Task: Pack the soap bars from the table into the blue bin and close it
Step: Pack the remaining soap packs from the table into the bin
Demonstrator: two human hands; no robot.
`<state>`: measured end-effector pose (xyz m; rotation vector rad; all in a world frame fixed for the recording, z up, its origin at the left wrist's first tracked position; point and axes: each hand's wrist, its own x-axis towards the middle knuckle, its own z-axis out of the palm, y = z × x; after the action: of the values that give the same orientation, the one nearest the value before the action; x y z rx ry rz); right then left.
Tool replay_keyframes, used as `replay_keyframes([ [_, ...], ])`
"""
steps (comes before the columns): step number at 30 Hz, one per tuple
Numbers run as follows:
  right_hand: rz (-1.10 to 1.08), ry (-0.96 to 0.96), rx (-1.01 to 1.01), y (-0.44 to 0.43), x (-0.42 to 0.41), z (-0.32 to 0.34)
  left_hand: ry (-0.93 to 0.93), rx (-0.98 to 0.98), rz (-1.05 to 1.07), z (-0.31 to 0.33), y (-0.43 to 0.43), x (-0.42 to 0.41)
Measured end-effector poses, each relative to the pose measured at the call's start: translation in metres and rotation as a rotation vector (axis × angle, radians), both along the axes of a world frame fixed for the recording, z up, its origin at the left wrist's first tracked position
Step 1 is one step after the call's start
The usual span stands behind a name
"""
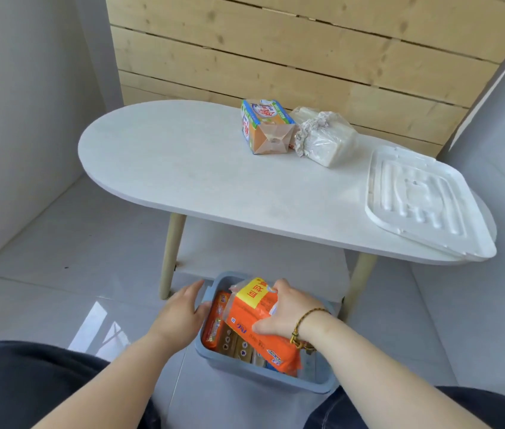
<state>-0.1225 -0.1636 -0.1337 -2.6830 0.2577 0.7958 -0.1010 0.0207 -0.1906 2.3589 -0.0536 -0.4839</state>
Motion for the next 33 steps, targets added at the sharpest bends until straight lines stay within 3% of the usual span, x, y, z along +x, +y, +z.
replay_keyframes([
  [6,-0.307,0.111,0.06,-0.004,0.019,-0.085,0.161,0.019,-0.017,-0.036,-0.01,0.009],
  [15,-0.632,0.098,0.208,0.011,0.038,-0.144,0.294,-0.051,0.122,-0.079,-0.025,0.012],
  [22,-0.562,0.057,0.225,0.052,0.034,-0.166,0.336,-0.153,0.237,-0.087,-0.025,0.027],
  [33,-0.524,0.143,0.284,0.05,0.036,-0.169,0.329,-0.151,0.199,-0.086,-0.024,0.024],
])
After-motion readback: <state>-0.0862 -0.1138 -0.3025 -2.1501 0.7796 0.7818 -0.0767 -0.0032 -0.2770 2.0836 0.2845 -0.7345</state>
